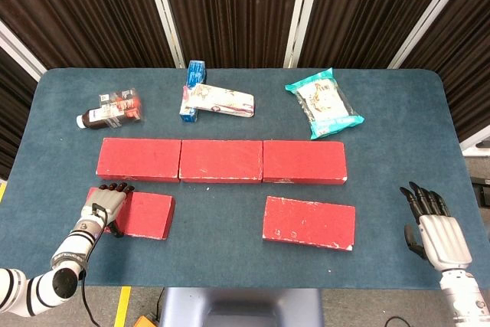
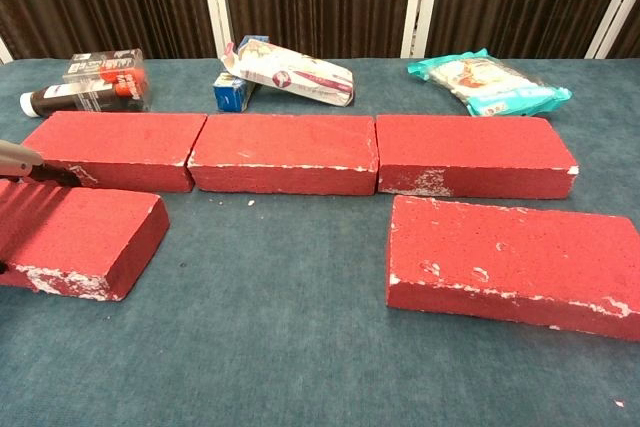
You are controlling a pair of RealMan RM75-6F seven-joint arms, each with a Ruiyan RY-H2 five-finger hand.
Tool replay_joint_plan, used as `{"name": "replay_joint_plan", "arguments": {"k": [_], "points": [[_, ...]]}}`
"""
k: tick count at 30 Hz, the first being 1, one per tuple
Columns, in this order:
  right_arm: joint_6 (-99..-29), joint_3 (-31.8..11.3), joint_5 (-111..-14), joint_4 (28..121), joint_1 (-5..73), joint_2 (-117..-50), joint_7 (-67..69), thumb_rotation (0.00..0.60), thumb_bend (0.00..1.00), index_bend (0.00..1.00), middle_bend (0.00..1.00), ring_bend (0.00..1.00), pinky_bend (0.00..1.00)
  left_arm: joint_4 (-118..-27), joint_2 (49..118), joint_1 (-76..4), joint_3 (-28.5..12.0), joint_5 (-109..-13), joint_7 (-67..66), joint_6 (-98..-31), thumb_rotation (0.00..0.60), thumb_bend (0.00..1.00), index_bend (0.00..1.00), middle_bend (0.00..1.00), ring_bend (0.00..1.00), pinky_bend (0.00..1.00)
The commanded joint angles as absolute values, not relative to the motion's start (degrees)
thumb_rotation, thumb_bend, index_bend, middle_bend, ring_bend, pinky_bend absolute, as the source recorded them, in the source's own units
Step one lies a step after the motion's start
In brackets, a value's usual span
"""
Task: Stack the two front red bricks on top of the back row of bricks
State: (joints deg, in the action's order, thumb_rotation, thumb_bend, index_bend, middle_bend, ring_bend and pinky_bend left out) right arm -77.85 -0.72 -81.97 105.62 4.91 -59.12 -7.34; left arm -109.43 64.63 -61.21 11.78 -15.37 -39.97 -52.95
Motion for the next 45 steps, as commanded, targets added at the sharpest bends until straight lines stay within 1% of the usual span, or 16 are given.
{"name": "replay_joint_plan", "arguments": {"k": [1, 9, 14, 18, 21, 24, 27, 30, 33, 34, 37, 40, 43, 45], "points": [[-77.8, -0.7, -82.0, 105.7, 4.9, -59.1, -7.3, 0.6, 0.65, 0.17, 0.02, 0.0, 0.0, -109.4, 64.7, -61.2, 11.8, -15.2, -40.2, -53.1, 0.6, 0.18, 0.0, 0.07, 0.0, 0.13], [-77.7, -0.7, -81.9, 105.7, 5.0, -59.0, -7.4, 0.6, 0.65, 0.17, 0.02, 0.0, 0.0, -109.2, 64.9, -60.9, 11.8, -14.8, -40.8, -53.7, 0.6, 0.19, 0.0, 0.14, 0.0, 0.14], [-77.7, -0.7, -81.8, 105.7, 5.0, -59.0, -7.4, 0.6, 0.65, 0.17, 0.02, 0.0, 0.0, -110.8, 63.7, -60.5, 12.1, -15.3, -41.3, -55.3, 0.6, 0.2, 0.0, 0.14, 0.0, 0.14], [-77.6, -0.7, -81.8, 105.8, 5.0, -58.9, -7.4, 0.6, 0.65, 0.17, 0.02, 0.0, 0.0, -115.6, 60.2, -60.6, 12.6, -16.1, -42.7, -58.9, 0.6, 0.2, 0.0, 0.14, 0.0, 0.14], [-77.6, -0.6, -81.8, 105.8, 5.0, -58.8, -7.3, 0.6, 0.65, 0.17, 0.02, 0.0, 0.0, -121.0, 56.1, -61.0, 13.0, -16.3, -44.3, -62.7, 0.6, 0.2, 0.0, 0.13, 0.0, 0.14], [-77.4, -0.6, -81.9, 105.8, 5.1, -58.7, -7.2, 0.6, 0.65, 0.17, 0.02, 0.0, 0.0, -125.7, 52.2, -61.9, 12.3, -16.2, -45.7, -65.5, 0.6, 0.2, 0.0, 0.13, 0.0, 0.14], [-77.3, -0.5, -81.9, 105.8, 5.1, -58.5, -6.9, 0.6, 0.65, 0.17, 0.02, 0.0, 0.0, -128.5, 50.2, -64.2, 10.3, -13.7, -48.1, -67.4, 0.6, 0.2, 0.0, 0.13, 0.0, 0.14], [-77.4, -0.5, -81.9, 105.9, 5.1, -58.2, -6.4, 0.6, 0.65, 0.17, 0.02, 0.0, 0.0, -130.0, 49.7, -68.8, 6.5, -6.9, -51.7, -68.4, 0.6, 0.19, 0.0, 0.13, 0.0, 0.14], [-77.4, -0.7, -81.7, 105.8, 5.0, -58.0, -5.8, 0.6, 0.65, 0.17, 0.02, 0.0, 0.0, -129.1, 51.2, -74.8, 2.0, 3.1, -56.2, -69.1, 0.6, 0.2, 0.0, 0.13, 0.0, 0.14], [-77.3, -0.7, -81.6, 105.7, 5.1, -57.9, -5.6, 0.6, 0.65, 0.17, 0.02, 0.0, 0.0, -128.1, 52.2, -77.2, 0.1, 7.7, -57.9, -69.5, 0.6, 0.19, 0.0, 0.13, 0.0, 0.14], [-76.9, -0.9, -81.1, 105.4, 5.3, -57.8, -5.2, 0.6, 0.65, 0.17, 0.02, 0.0, 0.0, -124.5, 55.5, -82.8, -3.9, 18.3, -63.0, -71.2, 0.6, 0.19, 0.0, 0.13, 0.0, 0.14], [-76.5, -1.0, -81.0, 105.2, 5.5, -57.6, -4.8, 0.6, 0.65, 0.17, 0.02, 0.0, 0.0, -119.5, 59.2, -86.5, -7.6, 26.6, -66.7, -71.9, 0.6, 0.2, 0.0, 0.13, 0.0, 0.14], [-76.4, -1.0, -81.0, 105.2, 5.6, -57.7, -4.7, 0.6, 0.65, 0.17, 0.02, 0.0, 0.0, -114.2, 62.5, -89.0, -11.1, 32.8, -70.1, -71.8, 0.6, 0.19, 0.0, 0.13, 0.0, 0.13], [-76.4, -0.9, -81.2, 105.3, 5.5, -57.6, -4.7, 0.6, 0.65, 0.17, 0.02, 0.0, 0.0, -111.1, 64.6, -90.3, -12.6, 35.5, -72.5, -72.2, 0.6, 0.19, 0.0, 0.13, 0.0, 0.13]]}}
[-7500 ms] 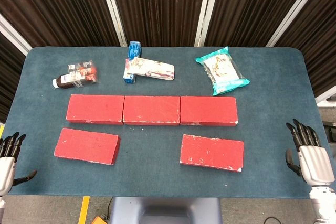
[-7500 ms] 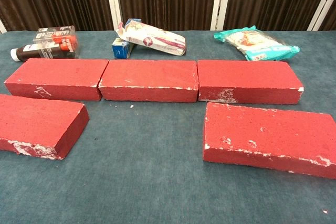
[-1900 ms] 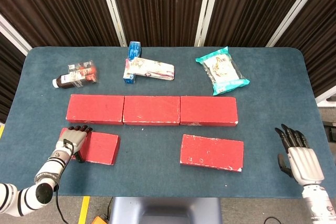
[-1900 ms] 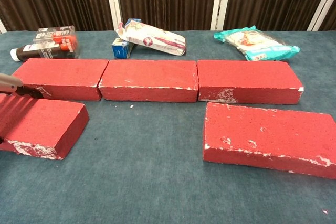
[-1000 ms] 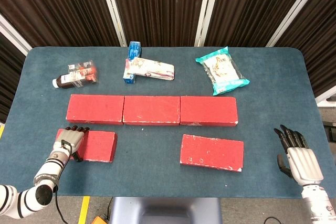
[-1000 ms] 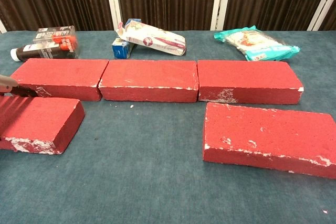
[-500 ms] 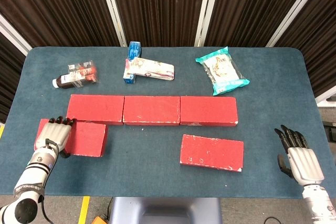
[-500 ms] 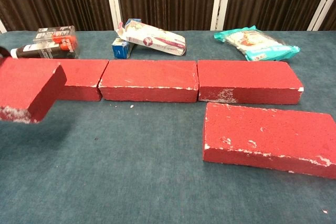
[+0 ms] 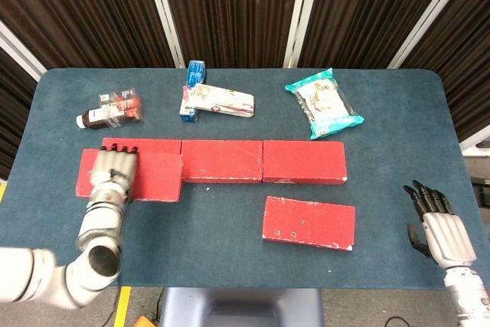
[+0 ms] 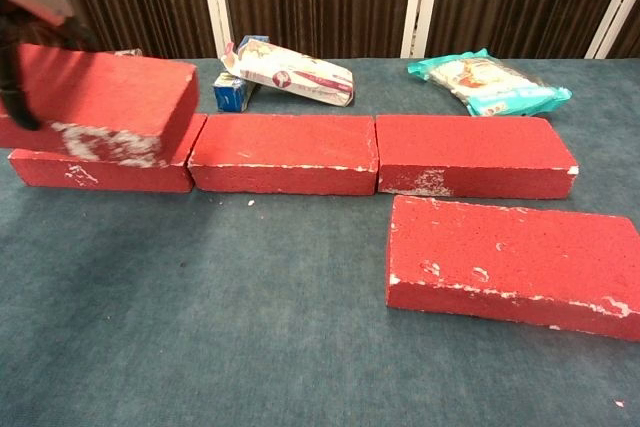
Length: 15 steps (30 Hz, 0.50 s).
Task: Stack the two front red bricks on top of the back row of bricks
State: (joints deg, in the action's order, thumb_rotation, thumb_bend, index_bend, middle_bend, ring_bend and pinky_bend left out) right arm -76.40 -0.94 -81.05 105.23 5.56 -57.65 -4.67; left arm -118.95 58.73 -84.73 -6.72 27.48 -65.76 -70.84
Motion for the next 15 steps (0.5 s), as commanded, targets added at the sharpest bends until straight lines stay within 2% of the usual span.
{"name": "replay_joint_plan", "arguments": {"k": [1, 5, 15], "points": [[-76.5, -0.8, -81.2, 105.3, 5.5, -57.7, -4.9, 0.6, 0.65, 0.17, 0.02, 0.0, 0.0, -109.1, 65.9, -90.8, -13.6, 37.3, -73.9, -72.3, 0.6, 0.19, 0.0, 0.13, 0.0, 0.13], [-76.5, -0.9, -81.0, 105.3, 5.5, -57.9, -5.3, 0.6, 0.65, 0.17, 0.02, 0.0, 0.0, -102.0, 70.4, -92.3, -16.5, 42.2, -78.7, -73.4, 0.6, 0.19, 0.0, 0.13, 0.0, 0.13], [-75.9, -1.3, -79.4, 105.2, 5.9, -58.3, -6.7, 0.6, 0.65, 0.17, 0.02, 0.0, 0.0, -93.3, 77.3, -91.3, -22.6, 41.4, -84.4, -73.5, 0.6, 0.19, 0.0, 0.13, 0.0, 0.13]]}}
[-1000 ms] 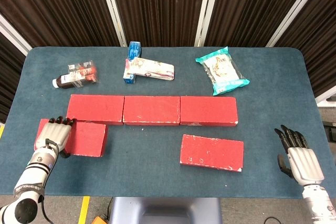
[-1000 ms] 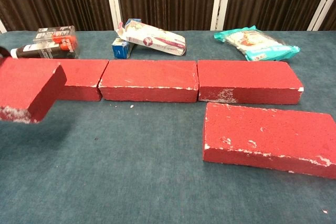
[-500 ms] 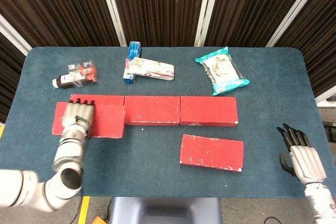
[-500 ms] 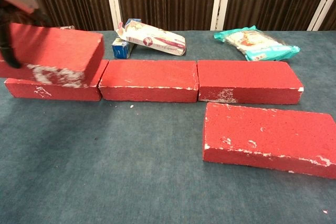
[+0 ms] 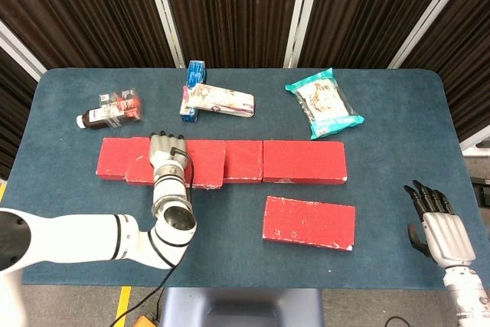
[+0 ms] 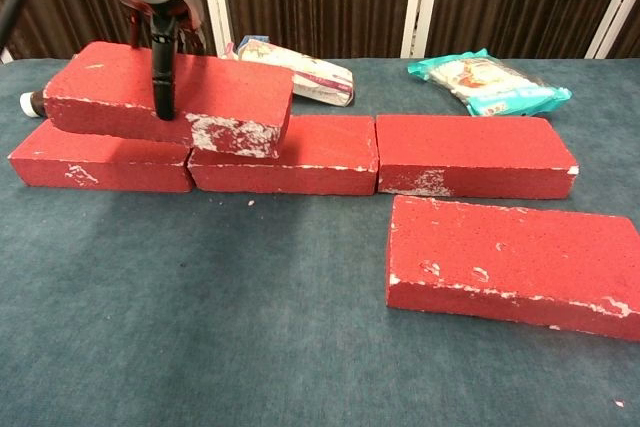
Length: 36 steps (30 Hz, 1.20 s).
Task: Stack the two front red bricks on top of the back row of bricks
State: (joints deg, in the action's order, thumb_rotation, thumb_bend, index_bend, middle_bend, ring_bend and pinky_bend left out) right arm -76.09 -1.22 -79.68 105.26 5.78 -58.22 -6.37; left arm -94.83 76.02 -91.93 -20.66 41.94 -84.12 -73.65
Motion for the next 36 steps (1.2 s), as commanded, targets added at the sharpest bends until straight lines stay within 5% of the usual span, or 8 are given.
{"name": "replay_joint_plan", "arguments": {"k": [1, 36], "points": [[-75.7, -1.3, -79.2, 105.3, 6.0, -58.4, -6.8, 0.6, 0.65, 0.17, 0.02, 0.0, 0.0, -92.5, 77.6, -91.0, -23.4, 41.4, -84.7, -73.5, 0.6, 0.19, 0.0, 0.13, 0.0, 0.13], [-83.8, -3.3, -81.5, 103.4, 3.0, -58.4, -2.2, 0.6, 0.65, 0.18, 0.02, 0.0, 0.0, -79.3, 89.7, -84.8, -33.0, 31.0, -94.3, -74.5, 0.6, 0.19, 0.0, 0.12, 0.0, 0.13]]}}
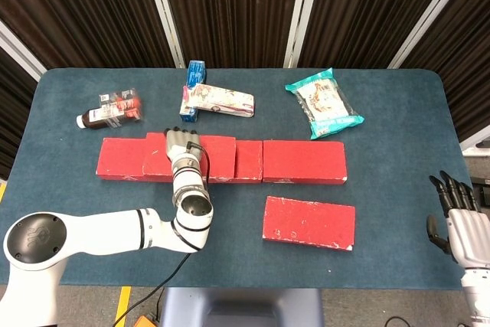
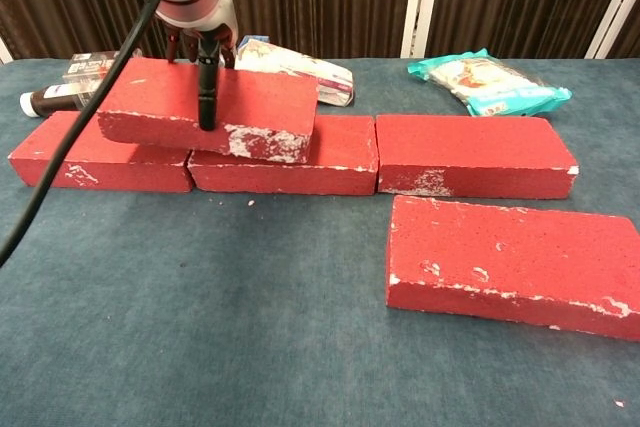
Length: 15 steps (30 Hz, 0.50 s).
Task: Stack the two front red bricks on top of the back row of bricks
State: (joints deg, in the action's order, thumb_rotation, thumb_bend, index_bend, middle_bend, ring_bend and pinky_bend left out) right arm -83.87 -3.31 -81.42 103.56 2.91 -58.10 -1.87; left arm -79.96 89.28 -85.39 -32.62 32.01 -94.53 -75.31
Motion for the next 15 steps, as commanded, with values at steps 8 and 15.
{"name": "replay_joint_plan", "arguments": {"k": [8, 15], "points": [[-83.6, -3.5, -81.3, 103.5, 2.9, -58.5, -2.6, 0.6, 0.65, 0.18, 0.02, 0.0, 0.0, -77.5, 90.4, -83.7, -34.3, 29.6, -95.2, -72.6, 0.6, 0.19, 0.0, 0.12, 0.0, 0.13], [-83.3, -3.6, -81.0, 103.6, 3.0, -58.5, -2.8, 0.6, 0.65, 0.18, 0.02, 0.0, 0.0, -76.6, 90.4, -82.1, -34.5, 29.4, -96.1, -72.8, 0.6, 0.19, 0.0, 0.11, 0.0, 0.13]]}}
